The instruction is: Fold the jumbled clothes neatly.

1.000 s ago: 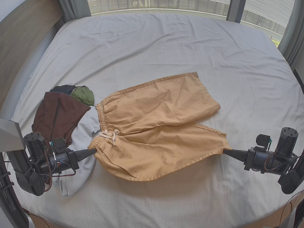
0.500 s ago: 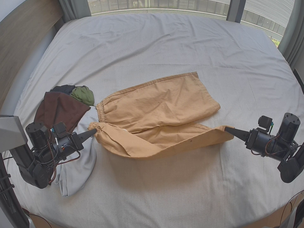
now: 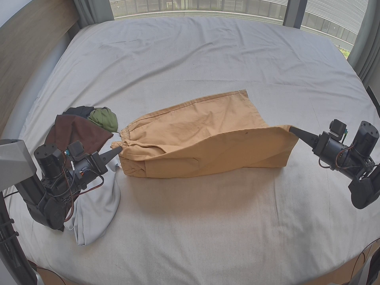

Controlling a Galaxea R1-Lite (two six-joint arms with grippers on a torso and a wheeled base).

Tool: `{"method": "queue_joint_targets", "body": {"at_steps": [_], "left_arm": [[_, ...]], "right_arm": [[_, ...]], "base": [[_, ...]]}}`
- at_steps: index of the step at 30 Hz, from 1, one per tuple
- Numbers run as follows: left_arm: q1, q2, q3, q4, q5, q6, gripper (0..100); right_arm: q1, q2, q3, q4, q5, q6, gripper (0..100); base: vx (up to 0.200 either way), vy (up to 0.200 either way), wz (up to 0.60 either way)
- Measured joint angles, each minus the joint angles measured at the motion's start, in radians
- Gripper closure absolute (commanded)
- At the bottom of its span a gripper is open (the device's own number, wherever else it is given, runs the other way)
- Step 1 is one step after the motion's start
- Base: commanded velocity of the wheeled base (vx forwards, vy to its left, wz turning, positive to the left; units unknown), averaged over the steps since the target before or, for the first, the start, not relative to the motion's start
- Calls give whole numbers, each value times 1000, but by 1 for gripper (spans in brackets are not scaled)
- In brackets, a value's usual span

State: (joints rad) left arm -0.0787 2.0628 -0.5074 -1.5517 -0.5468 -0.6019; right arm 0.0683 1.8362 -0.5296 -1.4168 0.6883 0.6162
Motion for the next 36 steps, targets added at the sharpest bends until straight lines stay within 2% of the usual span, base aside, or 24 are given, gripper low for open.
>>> {"method": "queue_joint_targets", "body": {"at_steps": [12, 18, 26, 36], "left_arm": [[1, -1, -36, 0, 39, -16, 100], [2, 0, -66, 0, 73, -60, 100], [3, 1, -80, 1, 82, -66, 100], [0, 21, -122, 1, 147, -68, 100]], "right_arm": [[2, 72, -166, 58, 0, 4, 100], [5, 104, -282, 150, 0, 6, 100], [13, 130, -434, 279, -1, 7, 100], [13, 163, -627, 409, -3, 6, 100]], "base": [[0, 0, 0], [0, 0, 0], [0, 0, 0], [0, 0, 0]]}}
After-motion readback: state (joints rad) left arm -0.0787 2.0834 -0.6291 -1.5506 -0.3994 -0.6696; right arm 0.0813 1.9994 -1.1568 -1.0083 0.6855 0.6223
